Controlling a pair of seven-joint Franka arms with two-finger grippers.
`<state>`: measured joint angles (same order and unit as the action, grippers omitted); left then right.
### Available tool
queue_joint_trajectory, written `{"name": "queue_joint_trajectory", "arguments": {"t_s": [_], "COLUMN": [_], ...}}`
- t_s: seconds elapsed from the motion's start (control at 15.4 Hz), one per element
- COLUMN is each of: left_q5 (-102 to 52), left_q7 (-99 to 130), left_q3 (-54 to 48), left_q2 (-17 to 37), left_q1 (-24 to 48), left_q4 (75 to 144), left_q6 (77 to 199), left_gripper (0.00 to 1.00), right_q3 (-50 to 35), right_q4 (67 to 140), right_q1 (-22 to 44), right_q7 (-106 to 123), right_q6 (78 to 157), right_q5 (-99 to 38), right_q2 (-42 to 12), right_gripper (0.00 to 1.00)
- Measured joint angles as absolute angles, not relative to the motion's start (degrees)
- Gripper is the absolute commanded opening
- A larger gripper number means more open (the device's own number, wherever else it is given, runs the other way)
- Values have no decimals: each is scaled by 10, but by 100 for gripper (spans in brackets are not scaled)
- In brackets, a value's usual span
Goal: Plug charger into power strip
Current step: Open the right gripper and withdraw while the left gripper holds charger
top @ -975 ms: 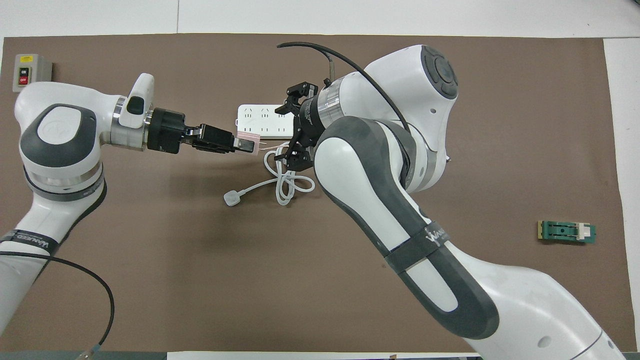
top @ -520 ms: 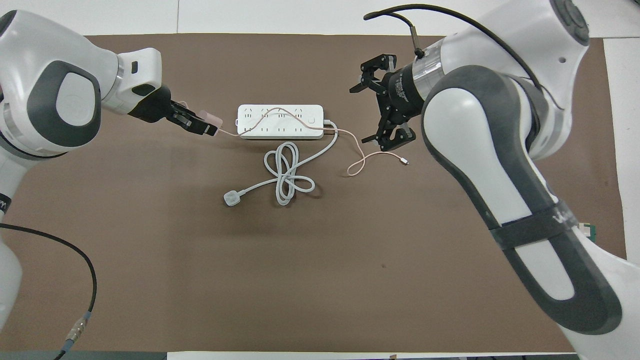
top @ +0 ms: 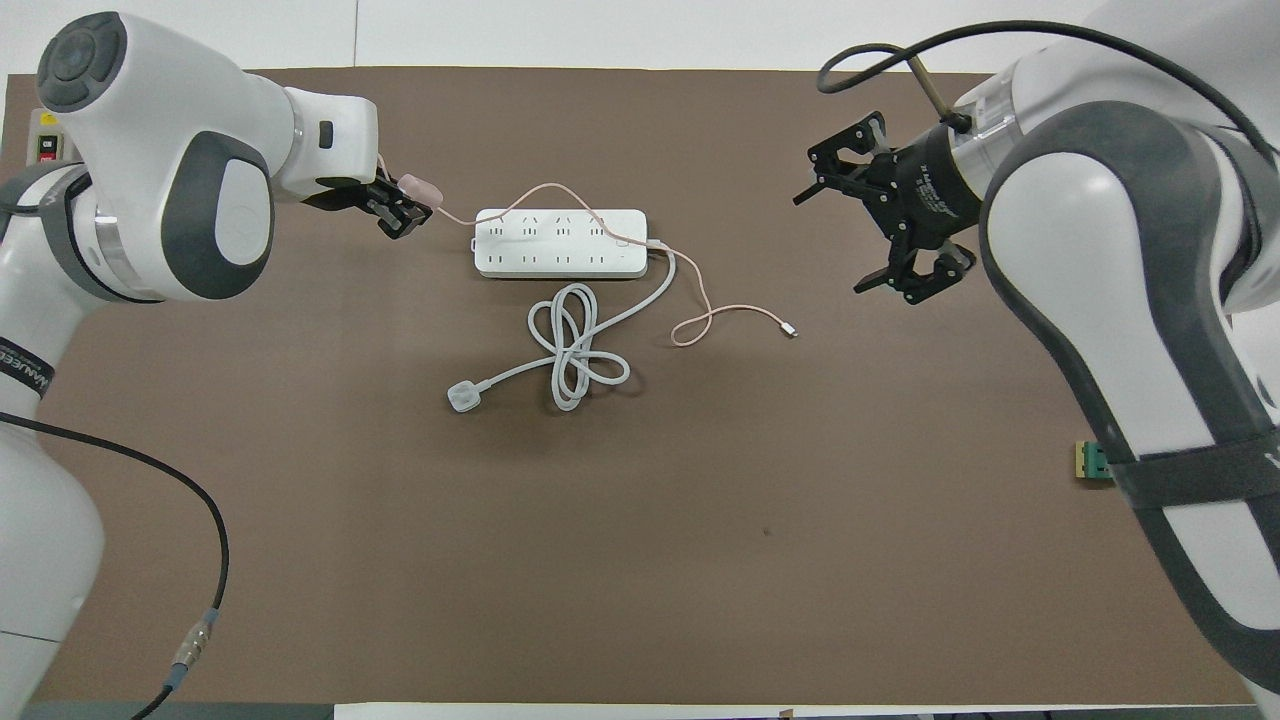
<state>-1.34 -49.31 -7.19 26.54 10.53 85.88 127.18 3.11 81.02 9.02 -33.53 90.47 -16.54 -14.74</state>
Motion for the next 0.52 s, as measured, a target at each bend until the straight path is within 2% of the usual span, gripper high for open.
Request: {"name": "queue_joint_trajectory", "arguments": {"t_s": [0.26, 0.52], "left_q5": [69, 95], "left_q7": [-506, -508], "left_q3": [-73, -73], "left_q2": [271, 275], "left_q1": [136, 158], "left_q4": [863, 884], "left_q6": [1300, 1297], "left_gripper": [0, 0], "right_q3": [31, 25], "right_q4": [826, 878], "right_q1": [68, 39], "right_q7": [-148, -33], "right_q6": [878, 874], "right_q5": [-78, -26], "right_q2": [-106, -31], "right_gripper": [100, 100]}}
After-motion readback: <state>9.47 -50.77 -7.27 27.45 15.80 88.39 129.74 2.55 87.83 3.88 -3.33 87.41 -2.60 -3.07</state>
